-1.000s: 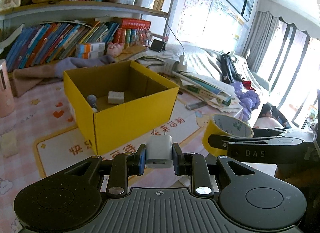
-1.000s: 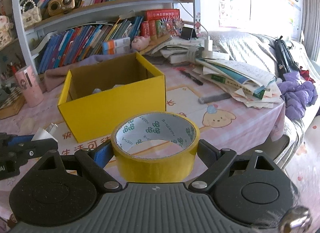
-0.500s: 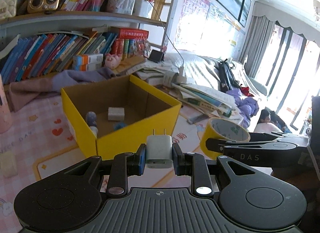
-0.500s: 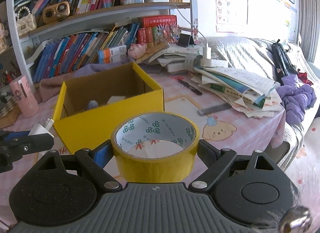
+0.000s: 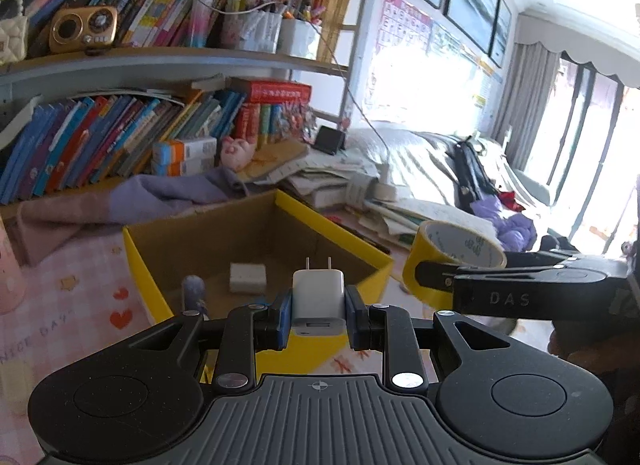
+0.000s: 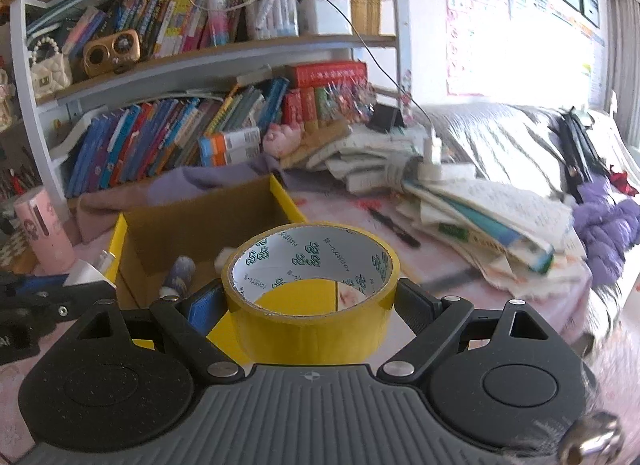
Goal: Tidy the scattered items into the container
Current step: 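Carry the tape roll and charger over the yellow box with both tools, then open the left tool to drop the charger while the right tool drops the tape roll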
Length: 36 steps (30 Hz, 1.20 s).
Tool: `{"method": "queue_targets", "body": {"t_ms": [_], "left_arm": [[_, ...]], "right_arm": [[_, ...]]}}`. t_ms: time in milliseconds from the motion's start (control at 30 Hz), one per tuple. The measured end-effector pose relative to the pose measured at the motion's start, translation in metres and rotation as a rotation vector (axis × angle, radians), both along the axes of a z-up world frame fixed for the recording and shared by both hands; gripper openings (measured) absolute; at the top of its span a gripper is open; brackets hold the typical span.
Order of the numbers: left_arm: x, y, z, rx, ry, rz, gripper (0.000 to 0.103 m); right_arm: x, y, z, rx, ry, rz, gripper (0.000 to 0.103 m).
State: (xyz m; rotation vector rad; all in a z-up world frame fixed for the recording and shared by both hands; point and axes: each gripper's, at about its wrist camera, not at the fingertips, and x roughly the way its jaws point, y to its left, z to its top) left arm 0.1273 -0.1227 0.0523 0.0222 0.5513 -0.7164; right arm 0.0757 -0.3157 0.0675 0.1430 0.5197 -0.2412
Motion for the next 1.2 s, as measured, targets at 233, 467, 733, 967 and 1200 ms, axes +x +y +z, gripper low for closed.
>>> {"method": "queue_targets", "body": {"t_ms": [233,467,733,967,1200], "left_arm": [[0.023,-0.012,-0.006,0.021,0.021,0.091,0.025],[0.037,-0.018,-0.011,0.068,0.031,0.207,0.025],[0.047,-0.026,-0.027,0.124,0.091,0.314,0.025],[0.056,-0.037,-0.039,0.213,0.082,0.355,0.025],[0.069,-0.052,-0.053,0.299,0.094,0.35,0.025]], "right_arm": [[0.042,-0.014,0.007,-0.024,-0.002,0.104,0.088],[0.084,-0.021,0.002,-0.012,0.018,0.244,0.088],[0.124,-0.014,-0.011,-0.019,0.067,0.451,0.088],[0.163,-0.007,-0.026,0.005,0.147,0.585,0.088],[0.194,0.003,-0.045,0.026,0.262,0.651,0.088]]}}
